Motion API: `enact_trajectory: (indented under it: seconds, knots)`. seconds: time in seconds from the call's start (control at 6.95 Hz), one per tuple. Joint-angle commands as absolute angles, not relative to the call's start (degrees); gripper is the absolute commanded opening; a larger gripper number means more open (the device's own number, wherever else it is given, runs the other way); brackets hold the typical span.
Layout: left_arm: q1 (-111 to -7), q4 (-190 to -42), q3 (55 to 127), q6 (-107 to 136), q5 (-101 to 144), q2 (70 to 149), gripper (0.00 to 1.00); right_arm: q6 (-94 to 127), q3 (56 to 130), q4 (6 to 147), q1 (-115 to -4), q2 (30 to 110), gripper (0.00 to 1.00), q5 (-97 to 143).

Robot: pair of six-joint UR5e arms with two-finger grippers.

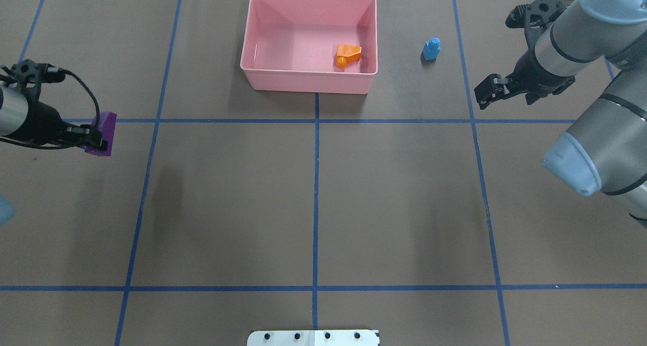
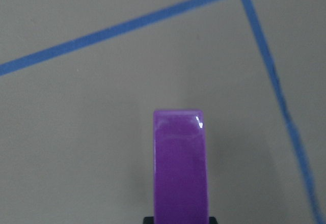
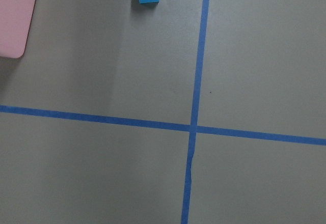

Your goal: Put all blocks into box

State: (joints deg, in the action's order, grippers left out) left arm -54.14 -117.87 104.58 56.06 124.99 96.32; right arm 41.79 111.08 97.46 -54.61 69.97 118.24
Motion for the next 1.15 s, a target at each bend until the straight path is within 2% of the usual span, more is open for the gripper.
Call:
enact_trajectory:
  seconds: [0.0,0.14,0.29,0.72,0.86,1.01]
  knots:
    - [-55.0,-104.2,103.6,63.0,122.5,111.4,0.0,41.2,110.3,97.4,-54.5,69.6,1.0,118.2]
    - [-55.0,-96.5,99.0,62.8,120.3,121.5,0.0,40.9,109.4,97.3,-54.5,69.5,1.0,118.2]
    - [-55.0,-96.0,91.4,62.9,119.8,129.9,0.0,41.0,107.9,95.6,-54.7,68.5,1.0,118.1]
    - [-55.0,-96.9,62.9,62.6,118.2,151.4,0.0,40.7,103.5,89.0,-55.2,68.6,1.0,118.2]
    - [-54.8,-100.2,52.7,62.6,117.5,156.9,0.0,40.9,103.4,88.9,-55.4,68.6,1.0,118.2]
    - [-53.9,-104.2,46.9,62.4,117.3,158.9,0.0,40.9,103.4,88.9,-55.5,68.5,1.0,118.3]
